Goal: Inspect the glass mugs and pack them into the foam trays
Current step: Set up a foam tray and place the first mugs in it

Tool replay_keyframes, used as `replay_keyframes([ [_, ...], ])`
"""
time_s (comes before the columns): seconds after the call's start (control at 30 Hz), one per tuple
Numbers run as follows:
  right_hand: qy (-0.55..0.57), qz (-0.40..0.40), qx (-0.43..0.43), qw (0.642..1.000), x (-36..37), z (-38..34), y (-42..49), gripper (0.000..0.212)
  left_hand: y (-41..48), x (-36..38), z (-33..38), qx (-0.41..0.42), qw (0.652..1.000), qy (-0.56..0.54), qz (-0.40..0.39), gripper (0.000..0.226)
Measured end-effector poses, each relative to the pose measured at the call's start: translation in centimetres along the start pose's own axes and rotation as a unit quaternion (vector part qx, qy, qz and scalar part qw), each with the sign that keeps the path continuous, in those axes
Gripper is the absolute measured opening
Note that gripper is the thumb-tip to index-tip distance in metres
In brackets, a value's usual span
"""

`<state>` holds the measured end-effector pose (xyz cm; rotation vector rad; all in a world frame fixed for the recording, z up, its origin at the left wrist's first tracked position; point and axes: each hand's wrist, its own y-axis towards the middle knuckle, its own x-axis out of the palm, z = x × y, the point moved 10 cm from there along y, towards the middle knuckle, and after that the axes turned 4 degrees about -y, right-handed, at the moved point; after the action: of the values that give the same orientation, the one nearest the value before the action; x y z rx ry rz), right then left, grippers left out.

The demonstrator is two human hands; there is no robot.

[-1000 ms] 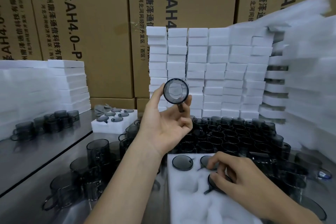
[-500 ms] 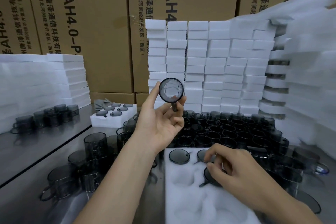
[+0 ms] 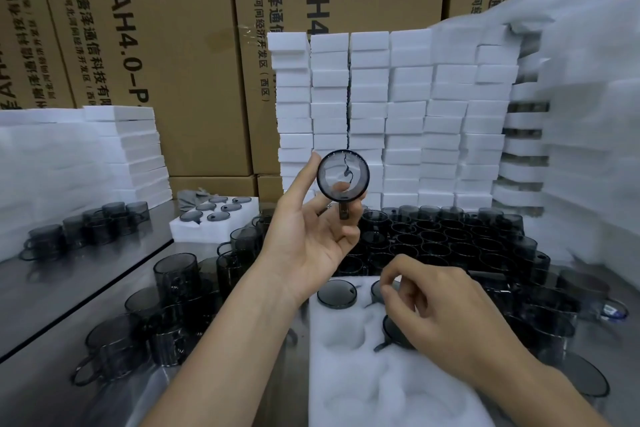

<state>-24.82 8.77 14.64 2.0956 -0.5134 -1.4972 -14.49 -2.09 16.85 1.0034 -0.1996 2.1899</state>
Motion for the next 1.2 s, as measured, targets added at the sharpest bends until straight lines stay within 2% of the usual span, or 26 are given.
replay_keyframes([
  [0.1,0.037,0.102,-0.01,0.994,-1.8,-0.2,0.0,0.015,0.2,-0.2,-0.2,0.013,0.999,0.04,0.005,0.071],
  [0.17,0.082,0.178,-0.004,0.981,-3.2,-0.1,-0.2,0.034,0.4,-0.1,-0.3,0.026,0.995,0.098,-0.002,0.066],
  [0.23,0.134,0.233,0.015,0.963,-4.3,0.4,-0.4,0.056,0.4,0.3,-0.4,0.039,0.983,0.179,-0.022,0.052],
  [0.33,0.189,0.256,0.035,0.947,-5.0,1.0,-0.2,0.072,0.2,0.8,-1.2,0.042,0.957,0.281,-0.051,0.046],
  [0.47,0.194,0.253,0.038,0.947,-4.9,1.3,0.2,0.06,0.1,1.1,-1.6,0.072,0.936,0.344,-0.034,0.057],
  [0.53,0.23,0.252,0.058,0.938,-4.9,1.7,0.1,0.056,0.1,1.3,-1.6,0.076,0.936,0.34,-0.036,0.058],
  [0.6,0.322,0.236,0.081,0.913,-4.6,2.2,0.3,0.048,0.2,1.3,-1.5,0.072,0.945,0.314,-0.044,0.052],
  [0.7,0.467,0.179,0.128,0.856,-3.4,2.8,1.0,0.032,0.6,1.3,-0.9,0.093,0.945,0.309,-0.056,0.046],
  [0.8,0.554,0.107,0.171,0.808,-2.0,2.6,1.4,0.037,0.5,1.8,-0.8,0.115,0.933,0.334,-0.067,0.049],
  [0.9,0.595,0.038,0.184,0.782,-0.6,1.9,1.4,0.051,0.3,2.4,-1.3,0.124,0.921,0.36,-0.085,0.047],
  [1.0,0.623,0.004,0.189,0.759,0.2,1.4,1.4,0.062,0.3,2.5,-1.5,0.134,0.917,0.36,-0.109,0.044],
  [1.07,0.622,-0.008,0.194,0.759,0.6,1.3,1.4,0.067,0.4,2.1,-1.3,0.128,0.923,0.35,-0.097,0.044],
  [1.13,0.598,-0.001,0.208,0.774,0.9,1.5,1.2,0.068,0.2,1.5,-0.8,0.123,0.926,0.351,-0.068,0.05],
  [1.2,0.556,0.039,0.219,0.801,0.6,2.1,1.0,0.057,0.1,1.0,-0.2,0.122,0.924,0.358,-0.053,0.055],
])
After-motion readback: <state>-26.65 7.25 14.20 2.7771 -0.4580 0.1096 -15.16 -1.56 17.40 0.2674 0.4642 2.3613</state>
